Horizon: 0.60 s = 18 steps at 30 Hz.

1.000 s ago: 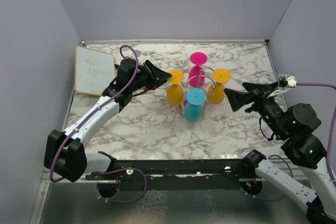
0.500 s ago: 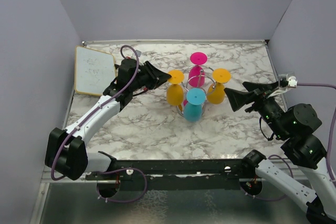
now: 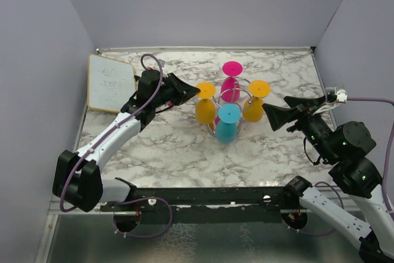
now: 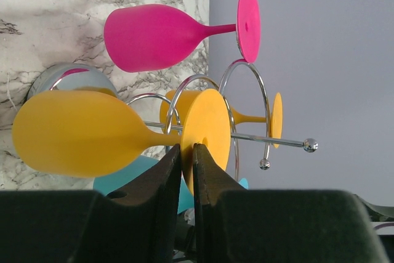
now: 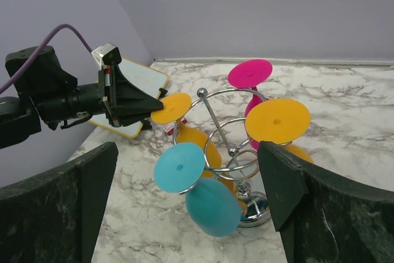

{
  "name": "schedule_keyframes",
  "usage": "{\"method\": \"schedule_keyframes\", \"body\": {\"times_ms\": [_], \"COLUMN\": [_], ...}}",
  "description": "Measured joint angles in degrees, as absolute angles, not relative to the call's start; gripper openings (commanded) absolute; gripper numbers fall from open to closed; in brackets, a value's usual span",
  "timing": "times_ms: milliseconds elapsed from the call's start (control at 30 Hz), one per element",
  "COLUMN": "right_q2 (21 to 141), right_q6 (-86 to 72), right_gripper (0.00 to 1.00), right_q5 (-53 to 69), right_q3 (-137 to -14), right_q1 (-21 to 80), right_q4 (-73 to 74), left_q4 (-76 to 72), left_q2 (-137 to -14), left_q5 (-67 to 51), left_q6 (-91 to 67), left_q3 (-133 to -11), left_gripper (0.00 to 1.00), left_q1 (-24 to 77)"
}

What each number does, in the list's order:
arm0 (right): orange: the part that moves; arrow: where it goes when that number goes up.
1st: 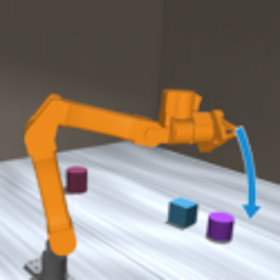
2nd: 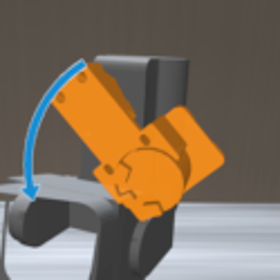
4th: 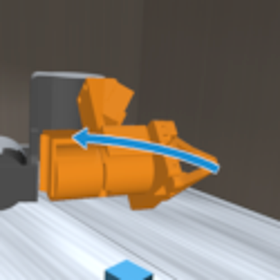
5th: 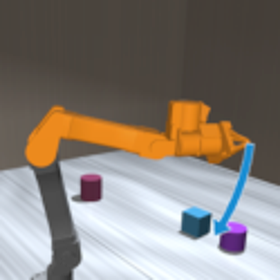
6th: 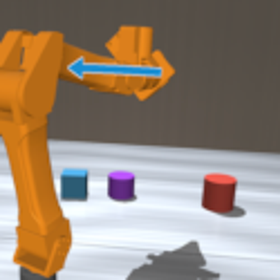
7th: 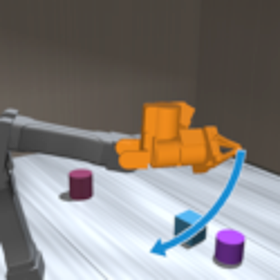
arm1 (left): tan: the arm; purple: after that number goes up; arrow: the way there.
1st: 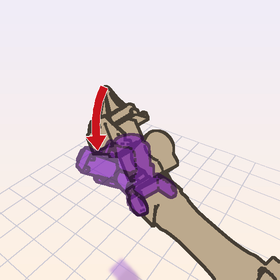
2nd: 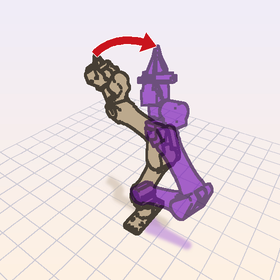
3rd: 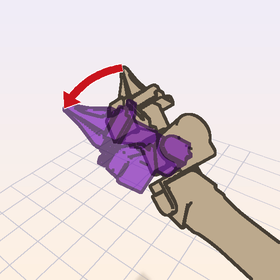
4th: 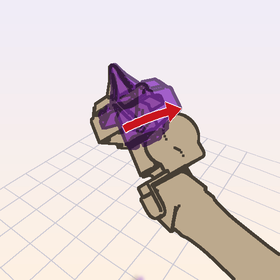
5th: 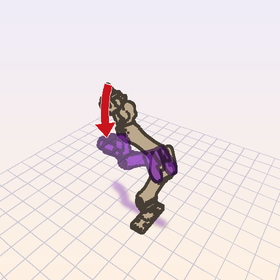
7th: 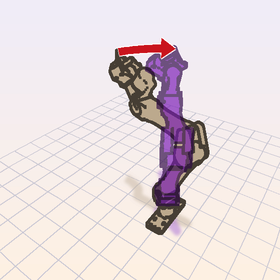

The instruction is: Take the wine glass off the wine glass rack

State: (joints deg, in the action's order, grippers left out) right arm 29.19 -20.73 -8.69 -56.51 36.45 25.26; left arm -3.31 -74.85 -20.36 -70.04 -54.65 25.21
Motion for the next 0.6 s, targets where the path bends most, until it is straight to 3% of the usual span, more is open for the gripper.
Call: {"method": "schedule_keyframes", "body": {"times_ms": [600], "right_q2": [29.23], "right_q6": [-20.78], "right_gripper": [0.98], "right_q5": [-8.69], "right_q3": [-56.07], "right_q1": [36.45], "right_q4": [25.26], "left_q4": [-3.44], "left_q2": [-72.82], "left_q5": [-21.04], "left_q6": [-70.89], "left_q3": [-54.39], "left_gripper": [0.02], "left_q1": [23.75]}}
